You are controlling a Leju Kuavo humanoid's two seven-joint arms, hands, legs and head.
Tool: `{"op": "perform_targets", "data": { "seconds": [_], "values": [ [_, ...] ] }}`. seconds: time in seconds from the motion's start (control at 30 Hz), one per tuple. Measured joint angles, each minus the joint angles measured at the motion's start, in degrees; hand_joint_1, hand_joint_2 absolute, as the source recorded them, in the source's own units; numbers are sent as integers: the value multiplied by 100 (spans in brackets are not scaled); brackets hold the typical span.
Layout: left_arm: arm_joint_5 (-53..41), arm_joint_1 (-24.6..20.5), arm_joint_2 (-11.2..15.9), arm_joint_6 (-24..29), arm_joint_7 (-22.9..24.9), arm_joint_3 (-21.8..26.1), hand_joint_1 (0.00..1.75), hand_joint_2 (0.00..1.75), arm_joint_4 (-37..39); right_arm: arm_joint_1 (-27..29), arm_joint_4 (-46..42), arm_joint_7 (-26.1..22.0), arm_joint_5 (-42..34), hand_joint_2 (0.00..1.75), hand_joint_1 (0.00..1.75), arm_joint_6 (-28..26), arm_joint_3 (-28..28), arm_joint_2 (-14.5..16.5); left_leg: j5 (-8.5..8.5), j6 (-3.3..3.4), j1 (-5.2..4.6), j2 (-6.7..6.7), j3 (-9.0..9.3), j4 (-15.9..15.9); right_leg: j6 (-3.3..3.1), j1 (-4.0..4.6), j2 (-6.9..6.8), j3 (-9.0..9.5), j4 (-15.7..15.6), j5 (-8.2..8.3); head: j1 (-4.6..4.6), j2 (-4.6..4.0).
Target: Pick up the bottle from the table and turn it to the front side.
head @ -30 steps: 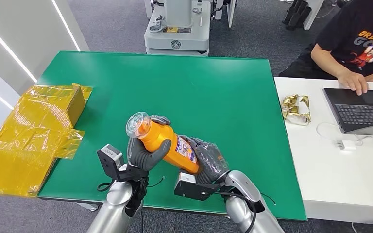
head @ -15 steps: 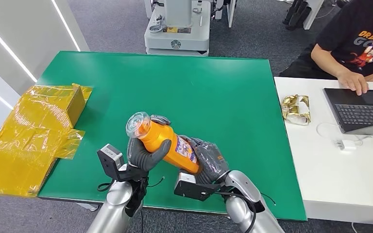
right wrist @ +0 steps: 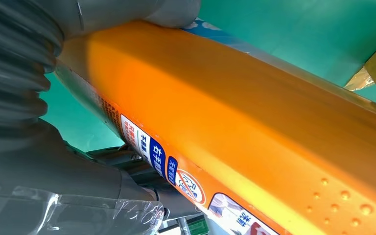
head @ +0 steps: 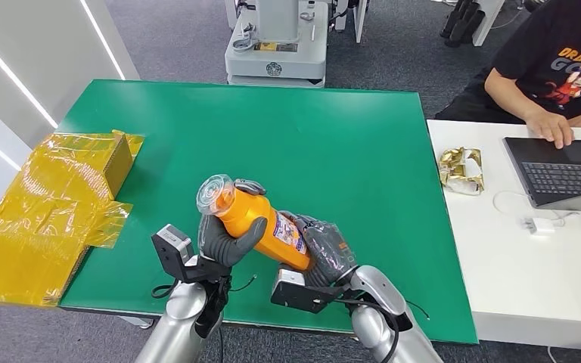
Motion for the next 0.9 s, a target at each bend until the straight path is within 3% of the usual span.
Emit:
{"op": "perform_targets", "data": {
  "seconds": [0.9],
  "values": [
    [0,0,-2,0,-1,0,106,175,0,0,0,0,0,175,175,0,0,0,0,0,0,0,0,0,0,0,0,0,0,0,0,0]
  ]
}}
